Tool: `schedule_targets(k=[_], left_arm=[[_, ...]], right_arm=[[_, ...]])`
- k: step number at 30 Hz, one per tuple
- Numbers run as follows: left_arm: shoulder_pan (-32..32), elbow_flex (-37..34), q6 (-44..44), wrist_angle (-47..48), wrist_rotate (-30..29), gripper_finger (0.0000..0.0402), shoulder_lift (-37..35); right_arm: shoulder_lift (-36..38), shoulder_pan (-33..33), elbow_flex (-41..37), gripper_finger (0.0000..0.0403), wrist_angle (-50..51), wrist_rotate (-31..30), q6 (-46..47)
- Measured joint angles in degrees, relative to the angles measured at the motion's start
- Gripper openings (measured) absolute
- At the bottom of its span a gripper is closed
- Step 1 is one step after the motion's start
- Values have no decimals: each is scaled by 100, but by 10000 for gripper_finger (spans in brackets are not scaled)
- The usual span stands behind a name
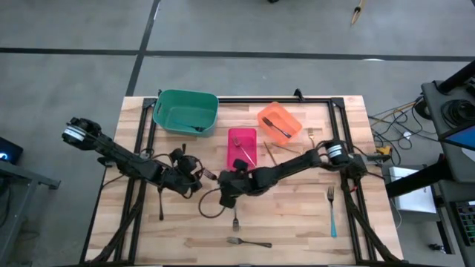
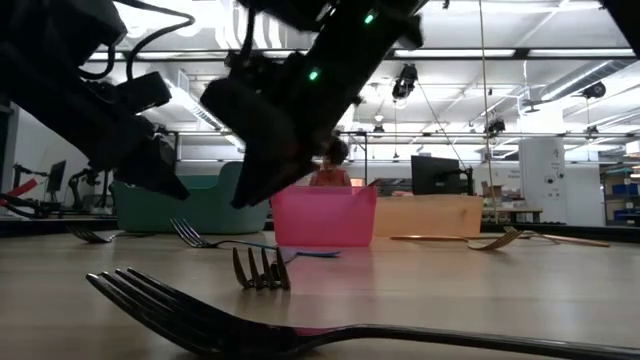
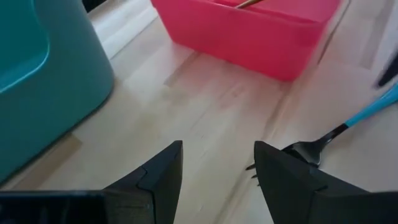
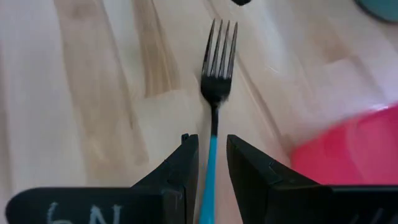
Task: Sort silverware by color (type)
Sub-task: Put the blue fork into the green bin
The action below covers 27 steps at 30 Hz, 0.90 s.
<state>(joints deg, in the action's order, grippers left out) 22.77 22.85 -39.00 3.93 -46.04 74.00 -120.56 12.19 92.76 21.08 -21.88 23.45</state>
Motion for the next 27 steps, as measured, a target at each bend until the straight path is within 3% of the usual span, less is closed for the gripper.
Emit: schedule_targets(k=[9,18,27], left_arm=[[27,143,49,-10,-37,178,-97],[-37,645,1178,83,-525,178,-573],[229,628,864,808,-428,178,-958]], right_arm=[[-222,-72,271,107,411,245,150],[-448,-189,230,162,356,122,241],[-572,-206,226,156,264,-18,415]])
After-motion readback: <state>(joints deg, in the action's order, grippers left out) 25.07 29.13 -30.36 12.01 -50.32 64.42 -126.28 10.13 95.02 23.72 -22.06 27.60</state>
